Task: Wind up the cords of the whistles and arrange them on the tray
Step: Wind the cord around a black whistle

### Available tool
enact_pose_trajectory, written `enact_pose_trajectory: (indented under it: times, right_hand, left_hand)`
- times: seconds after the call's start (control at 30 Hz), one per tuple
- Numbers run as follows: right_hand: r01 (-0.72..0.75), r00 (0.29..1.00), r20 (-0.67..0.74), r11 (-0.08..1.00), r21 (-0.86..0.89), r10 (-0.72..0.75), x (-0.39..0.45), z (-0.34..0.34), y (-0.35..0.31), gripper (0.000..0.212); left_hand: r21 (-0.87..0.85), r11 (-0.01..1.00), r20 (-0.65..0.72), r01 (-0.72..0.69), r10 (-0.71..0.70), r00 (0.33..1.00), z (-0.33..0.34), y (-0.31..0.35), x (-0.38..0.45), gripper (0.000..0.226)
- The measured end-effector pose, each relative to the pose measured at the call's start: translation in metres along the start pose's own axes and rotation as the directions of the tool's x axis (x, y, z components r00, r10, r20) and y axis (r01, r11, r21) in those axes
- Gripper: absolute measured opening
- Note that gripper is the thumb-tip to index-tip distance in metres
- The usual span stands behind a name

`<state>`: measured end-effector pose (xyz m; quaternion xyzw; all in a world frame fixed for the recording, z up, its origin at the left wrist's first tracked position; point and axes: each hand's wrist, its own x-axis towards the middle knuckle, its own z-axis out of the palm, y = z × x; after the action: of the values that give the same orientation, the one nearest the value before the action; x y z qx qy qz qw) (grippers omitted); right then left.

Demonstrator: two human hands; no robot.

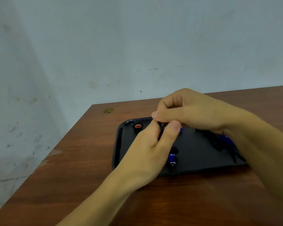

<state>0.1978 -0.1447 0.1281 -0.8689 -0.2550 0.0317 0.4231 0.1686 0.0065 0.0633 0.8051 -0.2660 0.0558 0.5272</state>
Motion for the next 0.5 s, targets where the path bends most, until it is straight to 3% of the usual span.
enact_pose_trajectory:
  times: [0.1,0.27,0.37,0.5]
  right_hand:
    - [-0.13,0.991,0.01,0.975,0.182,0.131,0.0,-0.001,-0.002,0.035]
    - [-0.168,0.973,-0.051,0.839,0.518,0.226,-0.007,0.011,0.003,0.033]
    - [-0.112,0.966,-0.119,0.789,0.605,0.229,-0.013,0.021,0.004,0.031]
    - [-0.01,0.948,-0.252,0.807,0.59,0.196,-0.018,0.033,0.006,0.028]
  left_hand:
    - [0.072,0.992,-0.1,-0.104,0.11,0.989,-0.002,-0.003,-0.001,0.028]
    - [0.113,0.972,-0.217,-0.208,0.228,0.949,-0.002,-0.007,-0.002,0.023]
    - [0.061,0.97,-0.232,-0.237,0.245,0.941,0.001,-0.007,-0.003,0.022]
    - [-0.01,0.969,-0.237,-0.247,0.237,0.942,0.001,-0.007,-0.001,0.021]
